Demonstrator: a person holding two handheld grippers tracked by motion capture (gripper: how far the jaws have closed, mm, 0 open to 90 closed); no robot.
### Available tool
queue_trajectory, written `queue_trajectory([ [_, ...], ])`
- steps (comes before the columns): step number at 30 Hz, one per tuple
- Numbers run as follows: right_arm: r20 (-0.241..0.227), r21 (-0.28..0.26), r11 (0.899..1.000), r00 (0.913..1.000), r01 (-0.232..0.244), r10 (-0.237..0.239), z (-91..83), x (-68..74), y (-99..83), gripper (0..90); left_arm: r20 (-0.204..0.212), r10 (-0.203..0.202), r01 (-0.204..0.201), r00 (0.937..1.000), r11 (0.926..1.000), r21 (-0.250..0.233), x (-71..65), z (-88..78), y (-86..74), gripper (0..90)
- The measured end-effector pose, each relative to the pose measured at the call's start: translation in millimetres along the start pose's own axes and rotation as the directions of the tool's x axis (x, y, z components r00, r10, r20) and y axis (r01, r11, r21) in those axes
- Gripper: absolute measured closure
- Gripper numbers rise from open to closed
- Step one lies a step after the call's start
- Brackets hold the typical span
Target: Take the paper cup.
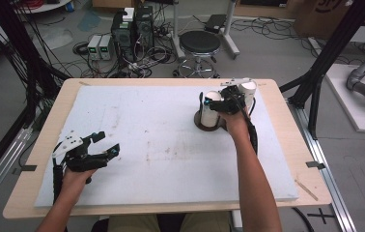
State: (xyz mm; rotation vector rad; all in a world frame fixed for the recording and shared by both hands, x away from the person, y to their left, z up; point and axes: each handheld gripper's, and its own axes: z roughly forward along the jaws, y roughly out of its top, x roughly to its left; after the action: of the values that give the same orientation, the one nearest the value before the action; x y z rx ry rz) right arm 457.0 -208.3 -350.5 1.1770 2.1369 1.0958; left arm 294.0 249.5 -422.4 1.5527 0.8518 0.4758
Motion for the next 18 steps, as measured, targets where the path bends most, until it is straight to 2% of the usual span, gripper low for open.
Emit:
queue_trajectory([
  [2,0.002,-0.008,1.000,0.9999,0.010,-0.010,-1.6,-0.2,2.4,36.9,0.001,0.000,0.000,1.0000,1.0000,-0.001,-0.1,-0.1,0.0,17.0],
  [10,-0.001,-0.043,0.999,1.0000,0.003,-0.003,-16.6,0.2,13.7,37.9,0.008,0.002,-0.002,1.0000,1.0000,0.004,-0.6,0.1,-0.2,17.0],
  [12,-0.010,-0.067,0.998,1.0000,0.002,-0.002,-24.2,-0.5,16.5,38.1,0.012,0.004,-0.004,0.9999,1.0000,0.003,-0.7,0.0,-0.2,17.0],
  [18,-0.045,-0.087,0.996,0.9989,0.002,-0.006,-40.9,-2.0,23.3,38.3,0.015,-0.005,0.005,0.9999,1.0000,0.002,-1.0,-0.1,-0.4,17.0],
])
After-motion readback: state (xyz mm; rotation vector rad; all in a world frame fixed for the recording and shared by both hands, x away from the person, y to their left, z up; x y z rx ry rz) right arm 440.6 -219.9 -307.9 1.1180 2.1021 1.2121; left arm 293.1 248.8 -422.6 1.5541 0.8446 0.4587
